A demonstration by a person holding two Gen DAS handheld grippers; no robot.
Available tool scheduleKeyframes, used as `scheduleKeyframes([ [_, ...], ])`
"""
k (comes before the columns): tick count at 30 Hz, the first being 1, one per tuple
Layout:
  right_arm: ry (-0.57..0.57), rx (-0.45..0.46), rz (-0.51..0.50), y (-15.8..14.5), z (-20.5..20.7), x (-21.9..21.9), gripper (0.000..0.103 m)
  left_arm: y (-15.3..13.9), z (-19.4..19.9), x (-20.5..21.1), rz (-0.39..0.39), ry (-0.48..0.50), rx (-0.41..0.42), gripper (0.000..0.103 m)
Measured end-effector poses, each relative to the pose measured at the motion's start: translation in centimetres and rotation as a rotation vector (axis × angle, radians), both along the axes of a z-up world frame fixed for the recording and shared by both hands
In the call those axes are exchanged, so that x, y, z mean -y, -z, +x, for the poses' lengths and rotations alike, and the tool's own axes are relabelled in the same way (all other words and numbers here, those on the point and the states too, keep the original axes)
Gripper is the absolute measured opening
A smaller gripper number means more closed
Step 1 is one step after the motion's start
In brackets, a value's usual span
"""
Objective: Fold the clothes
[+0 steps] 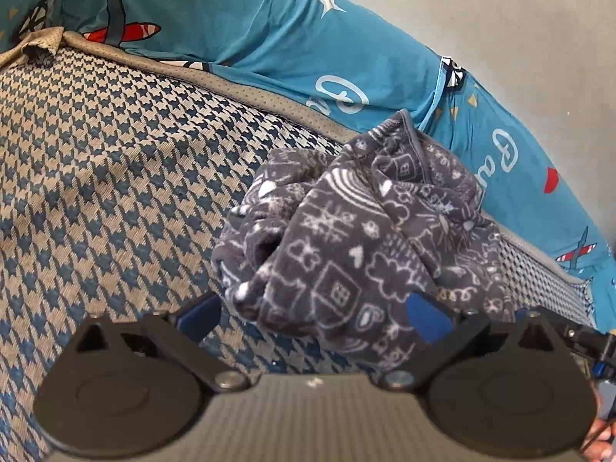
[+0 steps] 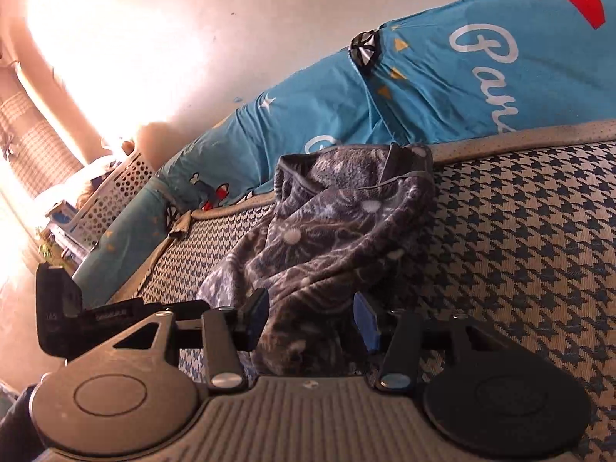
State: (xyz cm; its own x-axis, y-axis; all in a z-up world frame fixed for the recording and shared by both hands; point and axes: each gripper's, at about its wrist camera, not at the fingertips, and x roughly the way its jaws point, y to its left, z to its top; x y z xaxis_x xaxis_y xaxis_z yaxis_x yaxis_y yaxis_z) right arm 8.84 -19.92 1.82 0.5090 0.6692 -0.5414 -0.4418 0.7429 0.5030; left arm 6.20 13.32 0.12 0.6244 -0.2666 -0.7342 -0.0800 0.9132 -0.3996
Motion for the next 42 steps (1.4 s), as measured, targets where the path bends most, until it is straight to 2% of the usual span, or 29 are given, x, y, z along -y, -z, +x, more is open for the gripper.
scheduleKeyframes([
  [2, -0.032, 0.019, -0.03, 0.1, -0.5, -0.2, 0.049, 0.6, 0.4, 0.3, -0.009, -0.001, -0.024, 0.103],
  [6, -0.099, 0.079, -0.131, 0.4, -1.5, -1.5, 0.05, 1.7, 1.0, 0.2, -0.083, -0.045, -0.056, 0.103],
  [10, -0.179, 0.146, -0.232, 1.0, -2.4, -3.3, 0.05, 1.8, 1.5, 0.3, -0.092, -0.089, -0.05, 0.103],
  [15, -0.202, 0.269, -0.307, 1.8, -3.2, -4.9, 0.053, 1.5, 2.5, 0.2, -0.062, -0.149, -0.03, 0.103],
  [19, -0.209, 0.323, -0.34, 2.5, -2.8, -5.8, 0.054, 1.3, 3.3, 0.4, -0.018, -0.188, -0.015, 0.103],
  [22, -0.229, 0.369, -0.36, 2.9, -2.7, -6.3, 0.055, 1.5, 3.7, 0.2, -0.02, -0.2, -0.023, 0.103],
  [27, -0.323, 0.357, -0.392, 2.9, -2.5, -6.1, 0.055, 1.7, 4.0, 0.1, -0.023, -0.196, -0.031, 0.103],
  [29, -0.34, 0.385, -0.42, 2.9, -2.8, -5.9, 0.055, 1.8, 3.9, -0.1, -0.026, -0.192, -0.03, 0.103],
  [35, -0.411, 0.504, -0.614, 4.5, -4.3, -7.0, 0.055, 2.1, 4.1, -0.3, -0.027, -0.184, -0.029, 0.103],
  [39, -0.393, 0.532, -0.626, 5.1, -4.3, -7.9, 0.055, 2.2, 4.1, -0.3, -0.028, -0.181, -0.029, 0.103],
  [42, -0.38, 0.5, -0.595, 5.1, -4.0, -8.1, 0.053, 2.2, 4.3, -0.4, -0.03, -0.18, -0.03, 0.103],
])
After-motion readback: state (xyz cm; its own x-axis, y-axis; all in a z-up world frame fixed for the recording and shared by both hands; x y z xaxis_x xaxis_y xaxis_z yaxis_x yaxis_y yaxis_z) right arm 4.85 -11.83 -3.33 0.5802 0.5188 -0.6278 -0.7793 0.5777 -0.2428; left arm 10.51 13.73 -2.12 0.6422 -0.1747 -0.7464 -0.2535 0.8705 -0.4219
